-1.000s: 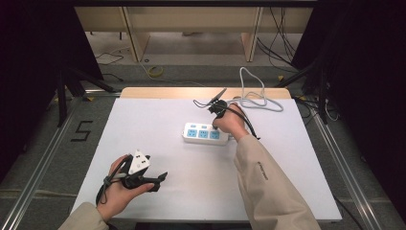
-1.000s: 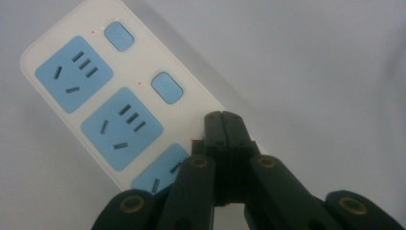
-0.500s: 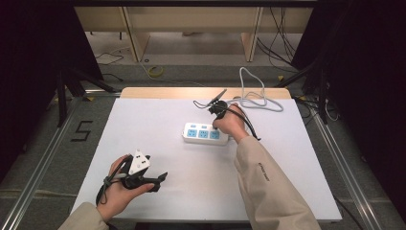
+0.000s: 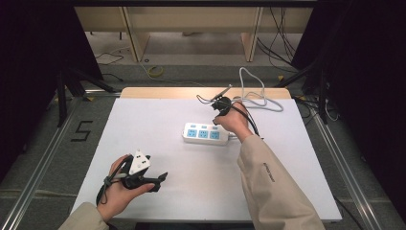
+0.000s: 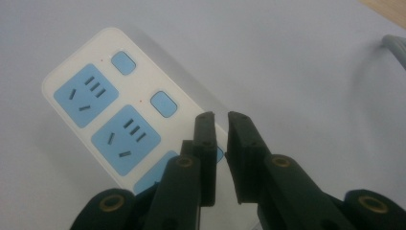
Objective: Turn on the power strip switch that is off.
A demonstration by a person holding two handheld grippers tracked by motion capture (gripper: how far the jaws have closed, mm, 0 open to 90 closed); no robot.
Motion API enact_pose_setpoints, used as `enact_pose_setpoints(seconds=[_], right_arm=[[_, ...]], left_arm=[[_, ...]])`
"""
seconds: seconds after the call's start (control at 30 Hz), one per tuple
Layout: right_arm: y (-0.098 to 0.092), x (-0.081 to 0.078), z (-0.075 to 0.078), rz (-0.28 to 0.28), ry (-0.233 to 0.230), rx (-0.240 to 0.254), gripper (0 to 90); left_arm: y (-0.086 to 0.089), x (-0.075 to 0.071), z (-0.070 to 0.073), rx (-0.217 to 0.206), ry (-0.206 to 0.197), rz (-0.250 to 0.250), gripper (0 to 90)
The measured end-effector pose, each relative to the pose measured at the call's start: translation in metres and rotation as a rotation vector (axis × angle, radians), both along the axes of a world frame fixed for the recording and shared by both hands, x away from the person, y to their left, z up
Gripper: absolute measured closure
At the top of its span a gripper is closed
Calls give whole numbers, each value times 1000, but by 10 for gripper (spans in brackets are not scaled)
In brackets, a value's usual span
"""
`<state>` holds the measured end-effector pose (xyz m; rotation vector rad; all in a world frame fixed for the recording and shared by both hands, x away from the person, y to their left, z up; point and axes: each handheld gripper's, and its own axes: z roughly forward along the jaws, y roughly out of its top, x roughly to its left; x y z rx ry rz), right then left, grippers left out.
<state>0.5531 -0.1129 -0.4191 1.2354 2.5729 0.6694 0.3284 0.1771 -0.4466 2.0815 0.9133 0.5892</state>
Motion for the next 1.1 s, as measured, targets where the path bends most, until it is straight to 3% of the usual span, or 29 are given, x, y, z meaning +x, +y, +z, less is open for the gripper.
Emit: enact_pose_setpoints(seconds=[0.53,0.83,1.1], right_arm=[[-12,-9,4,-5,-13,21,728],[-31,-24,7,-19,-32,79,693],[-41,-34,10,-32,-43,99,662]], left_arm=[[0,0,0,3,2,0,175],[-1,0,0,2,0,2,175],[0,1,-1,11,9,5,174]])
